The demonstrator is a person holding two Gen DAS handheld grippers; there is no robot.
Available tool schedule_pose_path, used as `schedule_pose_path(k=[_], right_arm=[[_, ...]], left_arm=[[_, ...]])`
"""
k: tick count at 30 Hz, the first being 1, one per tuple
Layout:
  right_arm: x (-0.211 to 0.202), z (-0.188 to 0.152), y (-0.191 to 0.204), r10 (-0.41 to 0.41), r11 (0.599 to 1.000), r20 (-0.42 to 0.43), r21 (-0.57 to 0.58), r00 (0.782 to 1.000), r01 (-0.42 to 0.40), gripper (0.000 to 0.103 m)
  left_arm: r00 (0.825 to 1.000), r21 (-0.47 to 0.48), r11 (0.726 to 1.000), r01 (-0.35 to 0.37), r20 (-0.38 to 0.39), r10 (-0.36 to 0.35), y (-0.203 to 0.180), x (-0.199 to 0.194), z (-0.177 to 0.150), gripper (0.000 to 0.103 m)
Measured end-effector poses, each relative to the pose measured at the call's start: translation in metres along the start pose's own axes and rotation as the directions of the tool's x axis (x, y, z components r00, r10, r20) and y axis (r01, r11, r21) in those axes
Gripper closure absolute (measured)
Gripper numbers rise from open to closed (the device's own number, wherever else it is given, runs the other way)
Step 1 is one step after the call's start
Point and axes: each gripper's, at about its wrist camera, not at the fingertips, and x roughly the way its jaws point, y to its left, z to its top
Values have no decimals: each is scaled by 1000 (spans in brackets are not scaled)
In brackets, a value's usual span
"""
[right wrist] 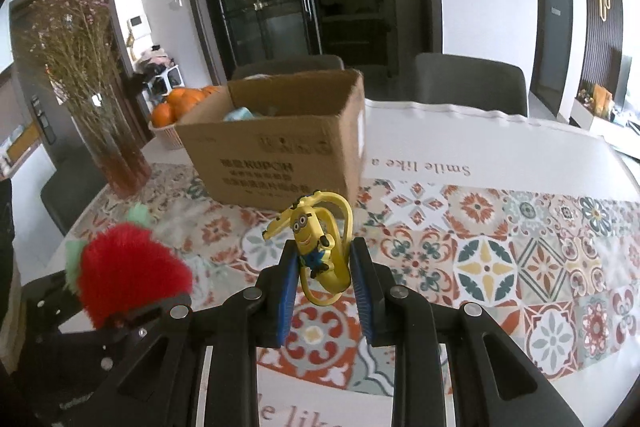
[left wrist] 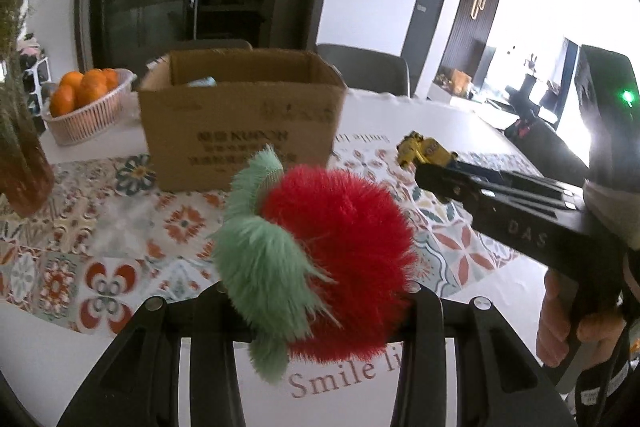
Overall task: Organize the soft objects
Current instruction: 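Lift and carry the strawberry with left tool while right tool carries the minion to the box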
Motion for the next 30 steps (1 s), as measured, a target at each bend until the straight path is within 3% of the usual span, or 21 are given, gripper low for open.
schedule_pose_path(k=[18, 30], right_arm=[[-20, 24, 71, -23, 998, 53, -55, 998, 26, 76], [-15, 58, 87, -19, 1000, 73, -11, 997, 20, 76]], left_arm=[[996, 0, 999, -38, 77, 38, 44, -36, 39, 63], [998, 28, 999, -32, 61, 30, 67, -32, 77, 63]])
